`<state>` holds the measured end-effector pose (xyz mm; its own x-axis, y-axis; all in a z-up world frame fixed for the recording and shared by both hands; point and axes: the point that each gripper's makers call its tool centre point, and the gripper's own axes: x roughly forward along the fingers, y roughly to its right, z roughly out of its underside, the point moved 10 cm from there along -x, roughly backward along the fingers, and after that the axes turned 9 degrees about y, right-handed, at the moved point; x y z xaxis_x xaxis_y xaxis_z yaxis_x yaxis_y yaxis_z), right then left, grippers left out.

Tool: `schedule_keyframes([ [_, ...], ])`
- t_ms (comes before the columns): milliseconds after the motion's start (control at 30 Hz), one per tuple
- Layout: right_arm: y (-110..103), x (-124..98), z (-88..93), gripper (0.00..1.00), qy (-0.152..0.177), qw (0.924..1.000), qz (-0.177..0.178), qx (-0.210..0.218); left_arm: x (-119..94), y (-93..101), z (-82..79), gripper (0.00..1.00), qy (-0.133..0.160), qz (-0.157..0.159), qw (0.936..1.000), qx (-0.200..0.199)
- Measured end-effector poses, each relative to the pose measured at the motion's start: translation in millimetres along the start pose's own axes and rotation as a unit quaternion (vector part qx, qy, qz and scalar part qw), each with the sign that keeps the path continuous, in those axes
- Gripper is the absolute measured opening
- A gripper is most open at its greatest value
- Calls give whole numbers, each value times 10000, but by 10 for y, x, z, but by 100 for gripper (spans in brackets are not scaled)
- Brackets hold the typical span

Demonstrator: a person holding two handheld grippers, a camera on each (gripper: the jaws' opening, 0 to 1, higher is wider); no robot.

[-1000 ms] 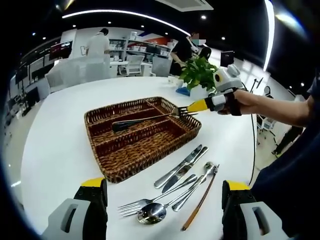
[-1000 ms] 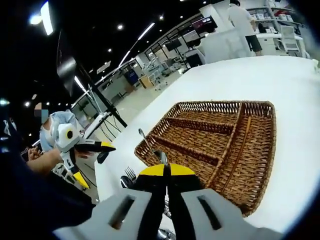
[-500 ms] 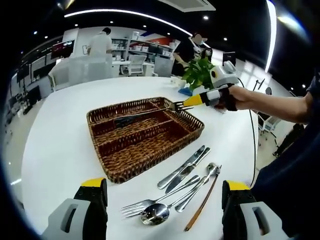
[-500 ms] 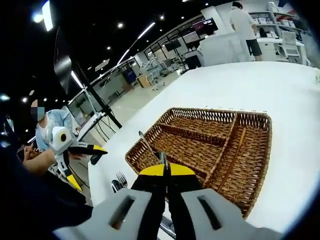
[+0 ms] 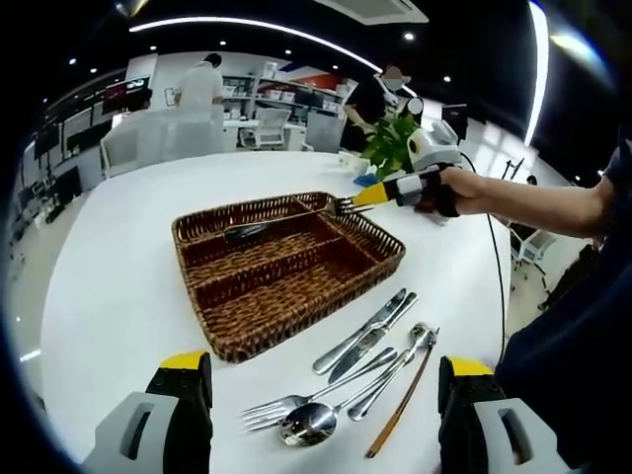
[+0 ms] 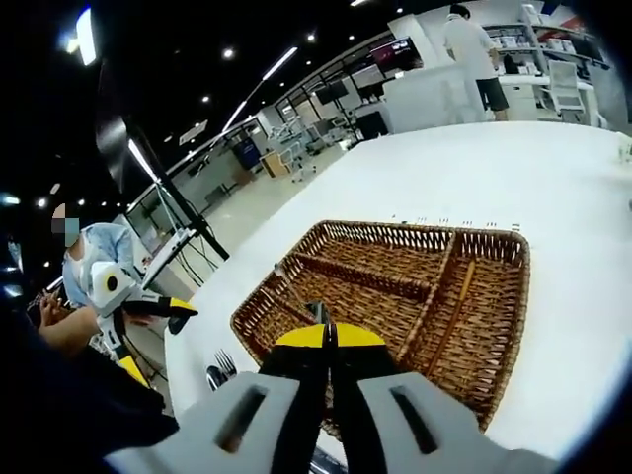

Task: Arrange the knives, forks, and spoons in their matching storage slots by inserting each utensil handle-first until every utensil is classified and aligned in the correct compartment

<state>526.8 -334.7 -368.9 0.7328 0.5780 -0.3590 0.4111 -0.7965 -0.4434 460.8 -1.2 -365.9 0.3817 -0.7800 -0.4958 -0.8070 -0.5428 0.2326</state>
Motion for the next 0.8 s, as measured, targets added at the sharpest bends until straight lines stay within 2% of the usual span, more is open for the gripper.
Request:
schedule_keyframes([
  [600, 204, 374, 56, 0, -142, 9994, 304, -14, 32, -44, -17, 100, -23, 30, 9999, -134],
  [800, 270, 464, 115, 0, -171, 9990, 386, 119, 61, -58, -25, 100, -42, 40, 9999, -155],
])
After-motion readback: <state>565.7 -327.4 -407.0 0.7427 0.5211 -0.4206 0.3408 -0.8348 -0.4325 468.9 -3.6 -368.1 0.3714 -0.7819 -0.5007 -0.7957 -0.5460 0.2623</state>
